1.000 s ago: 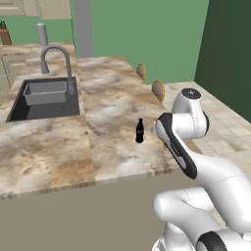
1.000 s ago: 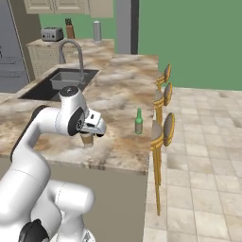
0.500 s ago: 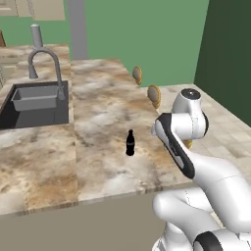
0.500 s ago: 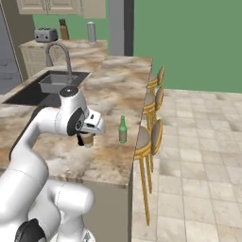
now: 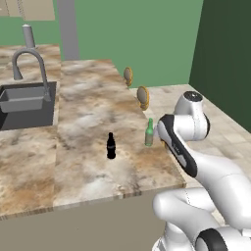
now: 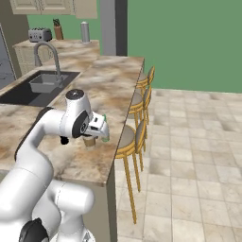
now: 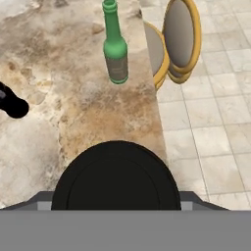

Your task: Move the drinks to the dining counter.

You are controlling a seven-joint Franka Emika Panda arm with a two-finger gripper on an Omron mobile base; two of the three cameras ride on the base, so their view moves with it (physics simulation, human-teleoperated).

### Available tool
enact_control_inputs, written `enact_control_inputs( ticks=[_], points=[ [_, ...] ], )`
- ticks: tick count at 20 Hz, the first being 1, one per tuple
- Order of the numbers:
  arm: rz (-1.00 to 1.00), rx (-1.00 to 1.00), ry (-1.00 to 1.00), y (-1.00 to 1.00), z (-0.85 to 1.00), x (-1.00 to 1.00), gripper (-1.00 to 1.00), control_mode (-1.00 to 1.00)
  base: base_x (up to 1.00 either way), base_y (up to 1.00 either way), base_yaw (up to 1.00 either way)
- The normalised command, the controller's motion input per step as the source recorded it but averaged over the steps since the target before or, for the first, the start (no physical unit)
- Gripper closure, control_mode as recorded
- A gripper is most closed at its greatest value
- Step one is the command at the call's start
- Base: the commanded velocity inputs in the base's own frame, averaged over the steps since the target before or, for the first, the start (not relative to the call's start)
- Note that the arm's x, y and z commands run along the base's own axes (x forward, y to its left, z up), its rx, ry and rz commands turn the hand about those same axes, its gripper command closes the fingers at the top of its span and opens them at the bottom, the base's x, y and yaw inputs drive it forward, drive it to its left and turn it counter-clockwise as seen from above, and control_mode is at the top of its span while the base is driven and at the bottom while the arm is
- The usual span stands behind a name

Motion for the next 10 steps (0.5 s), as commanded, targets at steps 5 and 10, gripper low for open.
enact_control_inputs(
  ticks=[5,10],
  points=[
    [0.00,0.00,0.00,0.23,-0.53,0.06,1.00,-1.00,0.00,0.00,0.00],
    [0.00,0.00,0.02,0.19,-0.42,0.04,1.00,-1.00,0.00,0.00,0.00]
  ],
)
